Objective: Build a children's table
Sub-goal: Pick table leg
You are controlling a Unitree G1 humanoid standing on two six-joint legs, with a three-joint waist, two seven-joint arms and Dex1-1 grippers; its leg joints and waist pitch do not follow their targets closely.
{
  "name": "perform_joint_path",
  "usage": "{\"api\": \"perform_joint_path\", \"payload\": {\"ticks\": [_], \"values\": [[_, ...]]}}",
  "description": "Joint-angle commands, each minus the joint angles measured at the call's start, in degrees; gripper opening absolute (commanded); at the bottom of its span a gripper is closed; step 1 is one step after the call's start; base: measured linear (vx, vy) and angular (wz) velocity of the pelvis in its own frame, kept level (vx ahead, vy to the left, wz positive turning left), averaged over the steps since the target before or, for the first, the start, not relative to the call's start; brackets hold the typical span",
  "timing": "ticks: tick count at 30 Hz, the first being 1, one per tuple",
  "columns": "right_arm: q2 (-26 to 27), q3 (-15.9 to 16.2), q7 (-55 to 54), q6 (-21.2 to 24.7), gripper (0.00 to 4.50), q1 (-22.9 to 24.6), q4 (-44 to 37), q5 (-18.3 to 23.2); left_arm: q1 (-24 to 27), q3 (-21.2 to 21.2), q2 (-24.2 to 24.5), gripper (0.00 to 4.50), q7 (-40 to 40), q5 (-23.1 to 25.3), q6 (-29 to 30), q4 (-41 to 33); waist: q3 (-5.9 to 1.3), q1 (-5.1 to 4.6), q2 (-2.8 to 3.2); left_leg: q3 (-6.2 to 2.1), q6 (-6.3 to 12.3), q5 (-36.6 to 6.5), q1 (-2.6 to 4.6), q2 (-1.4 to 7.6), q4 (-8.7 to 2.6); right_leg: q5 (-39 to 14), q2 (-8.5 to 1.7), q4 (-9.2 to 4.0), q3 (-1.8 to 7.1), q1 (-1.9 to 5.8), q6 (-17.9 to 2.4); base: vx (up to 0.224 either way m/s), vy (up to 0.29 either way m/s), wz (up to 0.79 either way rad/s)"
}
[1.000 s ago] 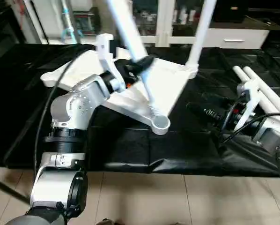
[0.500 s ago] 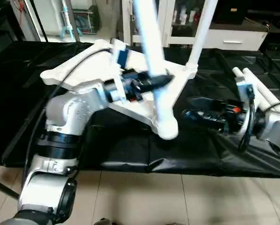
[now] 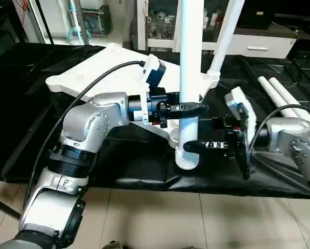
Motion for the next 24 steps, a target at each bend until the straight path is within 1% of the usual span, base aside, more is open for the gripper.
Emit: {"api": "perform_joint_path", "payload": {"ticks": [1, 2, 3, 4, 5, 6, 8, 9, 11, 12, 14, 19, 21, 24], "values": [[-0.36, 0.35, 0.46, -1.28, 4.1, -0.82, 0.24, -1.0, -1.58, -0.9, 0.29, 1.87, -1.27, 0.56, -0.83, -1.67, -4.52, 0.16, -0.91, -0.88, 2.53, -3.18, 1.14, 2.25, -4.12, -6.48, -2.91, -2.98, 2.37, 3.42, -14.26, 0.0, 0.0, 0.0], [-0.12, 0.35, 0.58, -1.38, 4.01, -1.0, 0.35, -1.11, -1.58, -1.07, 0.34, 1.87, -1.55, 0.58, -0.93, -1.69, -4.52, 0.19, -0.93, -0.88, 2.58, -3.13, 1.15, 2.25, -4.13, -6.29, -2.92, -2.97, 2.37, 3.42, -14.34, 0.0, 0.0, 0.0], [0.03, 0.38, 0.64, -1.42, 3.76, -1.13, 0.37, -1.19, -1.58, -1.2, 0.36, 1.87, -1.68, 0.62, -0.98, -1.69, -4.56, 0.21, -0.84, -0.85, 2.69, -3.03, 1.18, 2.22, -4.09, -5.73, -2.87, -2.9, 2.38, 3.41, -14.55, 0.0, 0.0, 0.0], [0.13, 0.55, 0.8, -1.63, 3.76, -1.27, 0.59, -1.36, -1.65, -1.45, 0.37, 1.87, -2.01, 0.75, -1.12, -1.53, -4.58, 0.26, -0.86, -0.85, 2.76, -3.0, 1.2, 2.23, -4.06, -5.5, -2.85, -2.85, 2.38, 3.41, -14.65, 0.0, 0.0, 0.0], [0.21, 0.7, 0.88, -1.77, 3.76, -1.33, 0.66, -1.47, -1.67, -1.66, 0.39, 1.87, -2.31, 0.82, -1.22, -1.56, -4.53, 0.3, -0.68, -0.85, 2.78, -3.21, 1.21, 2.23, -4.08, -5.45, -2.8, -2.9, 2.37, 3.38, -14.75, 0.0, 0.0, 0.0], [0.29, 0.87, 0.98, -1.95, 3.65, -1.4, 0.8, -1.58, -1.71, -1.72, 0.31, 1.87, -2.4, 0.89, -1.22, -1.57, -4.54, 0.37, -0.8, -0.86, 2.75, -3.38, 1.18, 2.23, -4.1, -5.63, -2.86, -2.91, 2.37, 3.46, -14.8, 0.0, 0.0, 0.0], [0.44, 1.11, 1.14, -2.13, 3.56, -1.38, 0.76, -1.68, -1.77, -1.75, 0.18, 1.87, -2.47, 0.93, -1.2, -1.61, -4.53, 0.48, -0.76, -0.88, 2.57, -3.84, 1.21, 2.28, -4.11, -6.14, -2.9, -2.92, 2.38, 3.44, -14.84, 0.0, 0.0, 0.0], [0.53, 1.24, 1.31, -2.31, 3.37, -1.4, 0.93, -1.82, -1.86, -1.81, 0.11, 1.87, -2.56, 1.02, -1.36, -1.39, -4.53, 0.55, -0.47, -0.91, 2.39, -4.01, 1.23, 2.27, -4.09, -6.26, -2.92, -2.91, 2.38, 3.43, -14.89, 0.0, 0.0, 0.0], [0.73, 1.58, 1.53, -2.6, 3.31, -1.19, 0.9, -1.91, -2.01, -1.94, -0.24, 1.87, -2.56, 1.21, -1.6, -1.01, -4.54, 0.5, -0.61, -0.92, 2.22, -4.24, 1.23, 2.27, -4.13, -6.23, -2.83, -2.94, 2.36, 3.47, -14.8, 0.0, 0.0, 0.0], [0.79, 1.7, 1.6, -2.7, 3.09, -1.1, 0.85, -1.92, -2.05, -1.99, -0.37, 1.87, -2.55, 1.3, -1.7, -0.87, -4.53, 0.55, -0.65, -0.9, 2.17, -4.34, 1.28, 2.29, -4.12, -6.19, -2.84, -2.94, 2.38, 3.43, -14.81, 0.0, 0.0, 0.0], [0.95, 1.84, 1.78, -2.81, 2.93, -0.98, 0.75, -1.85, -2.09, -2.06, -0.59, 1.87, -2.51, 1.39, -1.86, -0.62, -4.52, 0.7, -0.6, -0.92, 2.06, -4.53, 1.26, 2.29, -4.12, -6.53, -2.88, -2.99, 2.39, 3.46, -14.78, 0.0, 0.0, 0.0], [1.98, 2.22, 2.14, -3.5, 2.89, -0.79, 0.55, -2.24, -2.12, -1.92, -1.15, 1.87, -2.55, 1.68, -2.03, -0.11, -4.51, 0.81, -0.69, -0.9, 1.88, -4.76, 1.27, 2.28, -4.12, -6.8, -2.88, -2.98, 2.4, 3.39, -14.72, 0.0, 0.0, 0.0], [2.18, 2.51, 2.24, -3.59, 3.16, -0.77, 0.49, -2.19, -2.15, -1.89, -1.21, 1.87, -2.71, 1.86, -2.04, -0.06, -4.46, 0.83, -0.78, -0.9, 1.69, -5.4, 1.24, 2.25, -4.13, -7.99, -2.9, -3.1, 2.42, 3.41, -14.37, 0.0, 0.0, 0.0], [2.24, 2.79, 2.42, -3.52, 3.33, -0.92, 0.5, -2.3, -2.21, -1.92, -1.08, 1.87, -2.93, 1.99, -2.12, -0.03, -4.4, 0.82, -0.77, -0.95, 1.66, -5.38, 1.2, 2.25, -4.18, -8.52, -2.86, -3.14, 2.41, 3.38, -14.08, 0.0, 0.0, 0.0]]}}
